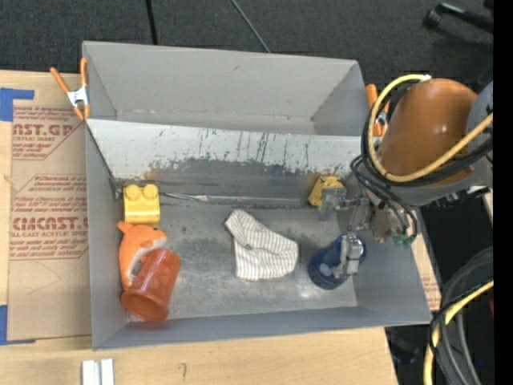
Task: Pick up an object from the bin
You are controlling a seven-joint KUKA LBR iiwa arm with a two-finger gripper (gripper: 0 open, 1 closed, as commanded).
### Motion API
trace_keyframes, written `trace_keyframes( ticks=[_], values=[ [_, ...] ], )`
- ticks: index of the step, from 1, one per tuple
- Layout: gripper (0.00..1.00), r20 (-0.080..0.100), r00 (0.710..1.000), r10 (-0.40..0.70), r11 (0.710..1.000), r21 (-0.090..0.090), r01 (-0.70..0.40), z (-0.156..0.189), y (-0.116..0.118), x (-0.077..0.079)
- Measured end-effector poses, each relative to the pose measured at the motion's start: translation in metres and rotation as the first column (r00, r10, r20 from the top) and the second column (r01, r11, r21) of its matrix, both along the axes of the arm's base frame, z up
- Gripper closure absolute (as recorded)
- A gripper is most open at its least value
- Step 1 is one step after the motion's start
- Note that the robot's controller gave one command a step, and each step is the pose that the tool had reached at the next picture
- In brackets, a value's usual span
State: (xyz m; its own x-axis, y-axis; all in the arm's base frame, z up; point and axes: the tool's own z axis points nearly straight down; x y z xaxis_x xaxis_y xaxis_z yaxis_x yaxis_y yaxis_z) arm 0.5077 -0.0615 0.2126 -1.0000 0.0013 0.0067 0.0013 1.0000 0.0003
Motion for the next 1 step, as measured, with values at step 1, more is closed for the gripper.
trace_keyframes(
  ticks=[1],
  values=[
    [0.00,0.008,1.000,0.001,1.000,-0.001,-0.001,0.0043,0.0002,0.0017]
  ],
)
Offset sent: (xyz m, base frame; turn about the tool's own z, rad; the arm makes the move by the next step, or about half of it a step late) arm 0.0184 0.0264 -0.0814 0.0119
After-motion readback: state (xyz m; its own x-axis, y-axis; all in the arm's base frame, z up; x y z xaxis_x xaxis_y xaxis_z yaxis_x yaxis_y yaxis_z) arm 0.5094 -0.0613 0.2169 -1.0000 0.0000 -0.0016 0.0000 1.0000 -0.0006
